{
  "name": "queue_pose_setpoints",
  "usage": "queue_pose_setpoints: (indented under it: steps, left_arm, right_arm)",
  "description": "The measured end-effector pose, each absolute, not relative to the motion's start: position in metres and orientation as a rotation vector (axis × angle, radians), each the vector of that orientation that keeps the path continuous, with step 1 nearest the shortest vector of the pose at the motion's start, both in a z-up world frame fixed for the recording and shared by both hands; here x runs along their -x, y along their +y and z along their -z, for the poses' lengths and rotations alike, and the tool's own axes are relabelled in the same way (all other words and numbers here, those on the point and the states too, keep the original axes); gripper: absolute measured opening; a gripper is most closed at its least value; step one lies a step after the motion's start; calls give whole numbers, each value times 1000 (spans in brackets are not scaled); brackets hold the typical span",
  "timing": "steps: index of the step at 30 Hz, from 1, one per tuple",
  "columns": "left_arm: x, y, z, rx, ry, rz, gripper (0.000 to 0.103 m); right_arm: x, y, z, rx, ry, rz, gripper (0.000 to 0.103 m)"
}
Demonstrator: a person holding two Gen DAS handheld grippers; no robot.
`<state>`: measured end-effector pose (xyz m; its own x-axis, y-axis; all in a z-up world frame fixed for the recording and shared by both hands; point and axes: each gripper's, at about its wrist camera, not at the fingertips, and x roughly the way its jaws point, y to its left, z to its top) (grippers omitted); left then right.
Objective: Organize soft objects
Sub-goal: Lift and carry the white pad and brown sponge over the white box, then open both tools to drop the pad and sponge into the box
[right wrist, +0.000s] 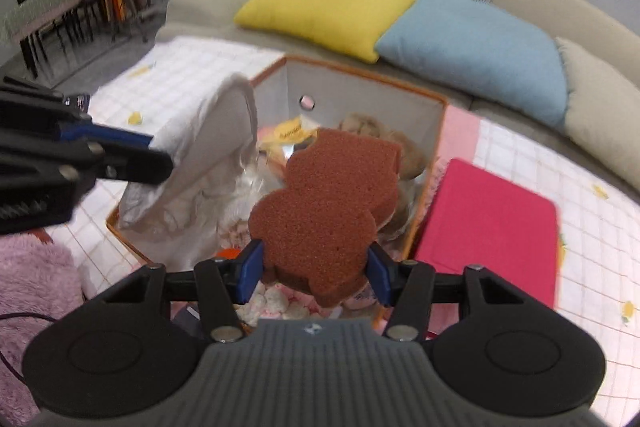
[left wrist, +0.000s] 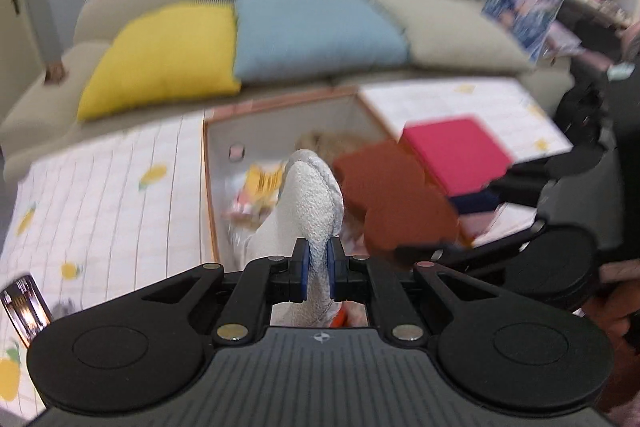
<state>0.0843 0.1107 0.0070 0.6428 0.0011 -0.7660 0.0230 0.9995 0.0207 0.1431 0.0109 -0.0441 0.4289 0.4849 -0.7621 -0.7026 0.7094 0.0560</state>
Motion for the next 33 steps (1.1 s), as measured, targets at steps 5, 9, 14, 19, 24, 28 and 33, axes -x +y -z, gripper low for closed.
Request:
queue_pose_setpoints:
  steps: [5,9,14,19,24,28,33]
  left_arm:
    - [-100,121,22,7,954,-9,11]
    - [-107,135,43,94,1024,21,11]
    - [-131,137,62,127,1117,46,15]
    - [-141,146,77,198,1177,36,26]
    - [-132,151,72,214,1147,38,53]
    - [-120,154,54,233,1070,36,65]
    - [-114,149,33,229,956,12,63]
  right_arm:
    - [-160,21,62,340,883,-740,55]
    - [-165,24,72,352,924,-759,57]
    - [-170,27,79,364,950,-789,60]
    - [-167,22,78,352,954,-821,63]
    - [-161,16,68,368,924,-832,71]
    - [-160,10,55,350,883,-817,72]
    - [-157,4,44,314,839,-767,64]
